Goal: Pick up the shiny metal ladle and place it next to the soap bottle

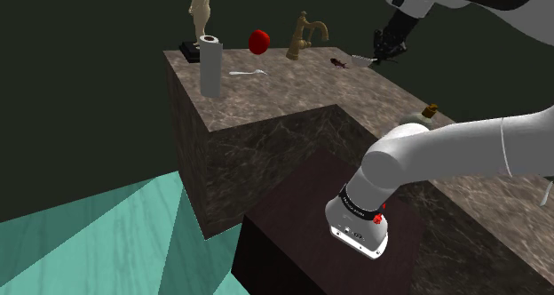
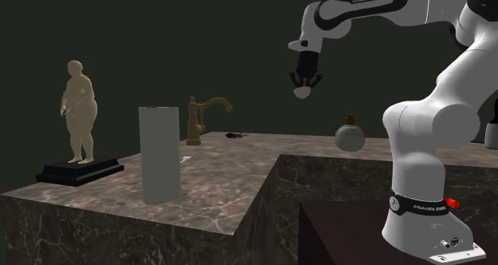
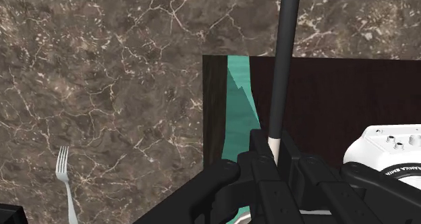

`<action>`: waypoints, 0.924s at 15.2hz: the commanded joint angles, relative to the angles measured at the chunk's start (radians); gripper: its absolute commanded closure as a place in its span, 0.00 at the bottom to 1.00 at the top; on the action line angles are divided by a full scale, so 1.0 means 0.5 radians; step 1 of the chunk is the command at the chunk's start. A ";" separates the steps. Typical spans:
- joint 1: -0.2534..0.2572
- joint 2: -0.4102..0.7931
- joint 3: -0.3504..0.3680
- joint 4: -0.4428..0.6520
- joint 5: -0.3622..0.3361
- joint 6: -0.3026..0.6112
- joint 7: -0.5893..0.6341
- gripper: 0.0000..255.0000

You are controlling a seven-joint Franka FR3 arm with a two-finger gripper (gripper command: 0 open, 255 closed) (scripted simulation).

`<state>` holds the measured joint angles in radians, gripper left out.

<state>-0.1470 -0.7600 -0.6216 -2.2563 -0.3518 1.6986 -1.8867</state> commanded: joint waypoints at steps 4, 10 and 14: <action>-0.170 -0.254 -0.035 -0.081 -0.122 -0.154 -0.153 1.00; -0.355 -0.490 -0.113 -0.097 -0.265 -0.338 -0.377 1.00; -0.463 -0.610 -0.183 -0.061 -0.364 -0.457 -0.546 1.00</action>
<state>-0.3624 -1.0459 -0.7081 -2.2859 -0.5219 1.4858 -2.1402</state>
